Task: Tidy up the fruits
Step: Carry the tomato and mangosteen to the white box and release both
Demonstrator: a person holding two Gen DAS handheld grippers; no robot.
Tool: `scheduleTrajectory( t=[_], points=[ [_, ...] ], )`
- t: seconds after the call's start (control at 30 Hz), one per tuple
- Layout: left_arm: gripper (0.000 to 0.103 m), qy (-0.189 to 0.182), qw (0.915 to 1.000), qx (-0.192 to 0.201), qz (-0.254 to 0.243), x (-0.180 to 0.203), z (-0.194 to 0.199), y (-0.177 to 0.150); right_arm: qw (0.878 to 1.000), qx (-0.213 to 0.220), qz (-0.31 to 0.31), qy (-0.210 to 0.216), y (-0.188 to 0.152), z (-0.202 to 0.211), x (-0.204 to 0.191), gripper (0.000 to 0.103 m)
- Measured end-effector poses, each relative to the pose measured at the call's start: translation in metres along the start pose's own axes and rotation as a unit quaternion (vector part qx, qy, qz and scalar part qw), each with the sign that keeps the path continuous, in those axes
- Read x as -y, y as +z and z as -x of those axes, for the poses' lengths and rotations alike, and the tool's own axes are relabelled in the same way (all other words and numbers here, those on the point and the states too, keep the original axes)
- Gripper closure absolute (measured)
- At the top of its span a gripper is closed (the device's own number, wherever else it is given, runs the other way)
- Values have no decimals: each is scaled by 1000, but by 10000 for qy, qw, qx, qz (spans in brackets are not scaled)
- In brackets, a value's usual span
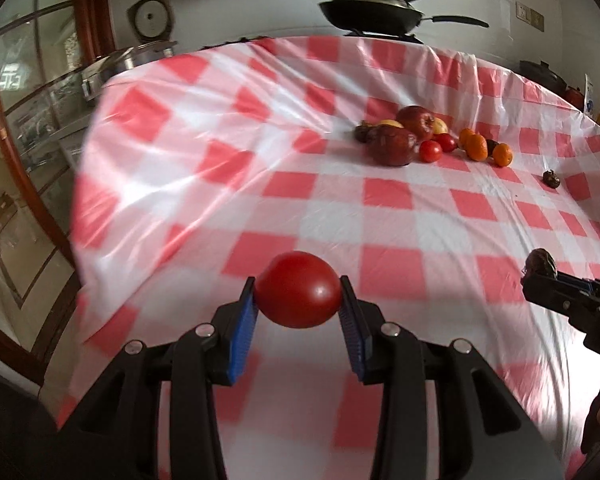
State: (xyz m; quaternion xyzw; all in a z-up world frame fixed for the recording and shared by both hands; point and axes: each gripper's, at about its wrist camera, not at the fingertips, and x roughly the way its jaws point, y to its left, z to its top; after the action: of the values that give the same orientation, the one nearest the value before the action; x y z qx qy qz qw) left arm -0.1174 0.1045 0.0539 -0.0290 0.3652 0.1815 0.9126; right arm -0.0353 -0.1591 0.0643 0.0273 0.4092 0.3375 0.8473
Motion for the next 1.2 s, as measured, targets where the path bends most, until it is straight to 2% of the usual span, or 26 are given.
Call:
scheduleTrajectory(
  t=[0.33, 0.63, 0.73, 0.83, 0.9, 0.93, 1.0, 1.13, 1.2],
  points=[
    [63, 400, 9989, 28, 222, -62, 45, -55, 9934, -287, 945, 587, -31, -1, -93, 63],
    [63, 985, 9926, 39, 704, -134, 93, -109, 9710, -590, 1893, 1333, -68, 1, -183, 63],
    [63, 1249, 9883, -41, 879, -160, 108, -135, 9519, -654, 2461, 1703, -88, 7, -218, 63],
    [63, 1409, 9825, -249, 1188, -188, 117, -166, 9228, -821, 3090, 2152, -116, 8, -254, 63],
    [63, 1524, 9775, -471, 1379, -206, 114, -190, 8974, -1093, 3513, 2434, -141, 0, -278, 63],
    [63, 1585, 9751, -579, 1440, -212, 111, -200, 8896, -1193, 3646, 2478, -151, -4, -285, 63],
    [63, 1655, 9693, -909, 1574, -226, 100, -225, 8672, -1606, 4030, 2443, -181, -26, -303, 63],
    [63, 1727, 9595, -1476, 1665, -236, 75, -263, 8360, -2384, 4522, 1997, -235, -82, -318, 63],
    [63, 1710, 9547, -1711, 1732, -240, 62, -277, 8229, -2866, 4564, 1800, -256, -111, -321, 63]
  ],
)
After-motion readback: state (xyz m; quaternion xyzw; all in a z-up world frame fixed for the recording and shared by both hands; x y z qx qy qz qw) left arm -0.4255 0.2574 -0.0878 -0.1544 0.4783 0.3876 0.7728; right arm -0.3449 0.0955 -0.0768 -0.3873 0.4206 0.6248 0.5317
